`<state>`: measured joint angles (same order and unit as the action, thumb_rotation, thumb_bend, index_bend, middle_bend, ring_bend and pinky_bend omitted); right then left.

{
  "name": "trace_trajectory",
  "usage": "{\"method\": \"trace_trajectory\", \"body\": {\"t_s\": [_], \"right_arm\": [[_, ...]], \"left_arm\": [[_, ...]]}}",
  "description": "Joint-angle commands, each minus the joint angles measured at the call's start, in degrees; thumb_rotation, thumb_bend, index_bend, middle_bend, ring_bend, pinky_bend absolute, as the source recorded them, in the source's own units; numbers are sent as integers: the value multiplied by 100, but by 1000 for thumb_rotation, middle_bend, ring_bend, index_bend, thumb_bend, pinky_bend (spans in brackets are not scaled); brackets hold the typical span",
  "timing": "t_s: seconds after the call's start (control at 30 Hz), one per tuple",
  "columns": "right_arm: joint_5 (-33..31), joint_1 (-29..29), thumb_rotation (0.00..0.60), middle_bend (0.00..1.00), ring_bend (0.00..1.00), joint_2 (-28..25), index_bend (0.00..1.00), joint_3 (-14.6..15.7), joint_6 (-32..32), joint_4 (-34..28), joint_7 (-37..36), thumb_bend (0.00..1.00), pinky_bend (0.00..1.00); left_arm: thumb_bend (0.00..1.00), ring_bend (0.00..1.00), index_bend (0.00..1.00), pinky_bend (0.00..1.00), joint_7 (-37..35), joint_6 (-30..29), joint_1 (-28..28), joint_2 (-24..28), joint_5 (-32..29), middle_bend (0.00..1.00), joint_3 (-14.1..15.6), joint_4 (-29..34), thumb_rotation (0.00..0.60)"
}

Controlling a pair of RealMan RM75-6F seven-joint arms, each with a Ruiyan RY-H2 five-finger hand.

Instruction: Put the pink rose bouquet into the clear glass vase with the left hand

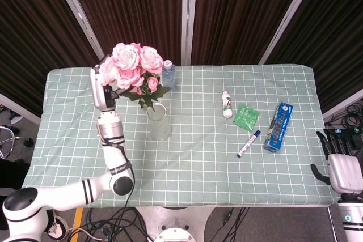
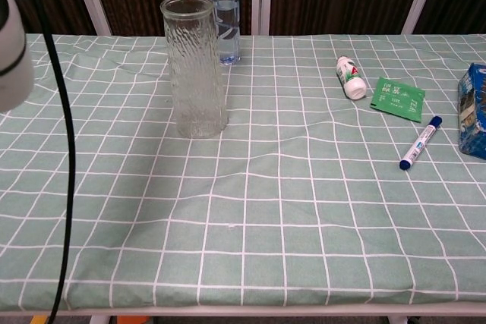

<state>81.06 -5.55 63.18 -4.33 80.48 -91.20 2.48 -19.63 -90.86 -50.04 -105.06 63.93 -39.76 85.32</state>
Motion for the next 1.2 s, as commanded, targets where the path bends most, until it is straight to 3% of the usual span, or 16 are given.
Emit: {"method": "trace_trajectory", "body": {"t_s": [0.03,0.3,0.47,0.5,0.6,0.63,0.7,0.8,0.9,1.2], "right_arm": [[-9,1,600,0,0,8,0,-1,-11,23,-34,222,0],[-11,-21,600,0,0,35,0,7,-68,53,-70,222,0],[-80,-27,600,0,0,41,0,0,-128,78,-97,222,0],[-84,-28,600,0,0,40,0,-1,-133,78,-98,222,0],[-89,-27,600,0,0,40,0,-1,-133,73,-90,221,0],[-88,-27,600,0,0,40,0,-1,-132,68,-84,222,0],[-90,-29,600,0,0,38,0,-5,-131,58,-79,222,0],[-101,-34,600,0,0,28,0,-14,-134,40,-74,222,0],[-102,-34,600,0,0,17,0,-20,-128,25,-72,222,0],[-81,-27,600,0,0,20,0,-22,-93,4,-63,222,0]], "left_arm": [[171,573,571,727,-59,1,30,-190,60,594,198,-248,600],[174,540,560,710,-217,397,198,-513,-119,580,586,-715,600],[169,479,509,657,-519,502,305,-574,174,532,832,-931,600],[161,454,477,633,-577,527,330,-572,240,503,895,-953,600],[112,319,207,505,-792,720,405,-487,424,280,1086,-951,600],[83,236,77,425,-920,729,430,-459,526,146,1118,-966,600],[47,127,2,303,-1052,714,462,-443,613,27,1114,-982,600],[17,19,0,146,-1075,622,505,-418,707,0,1061,-956,600],[6,0,0,56,-1015,545,580,-335,729,0,985,-801,600],[0,0,0,37,-859,148,1035,206,911,0,847,-276,600]]}}
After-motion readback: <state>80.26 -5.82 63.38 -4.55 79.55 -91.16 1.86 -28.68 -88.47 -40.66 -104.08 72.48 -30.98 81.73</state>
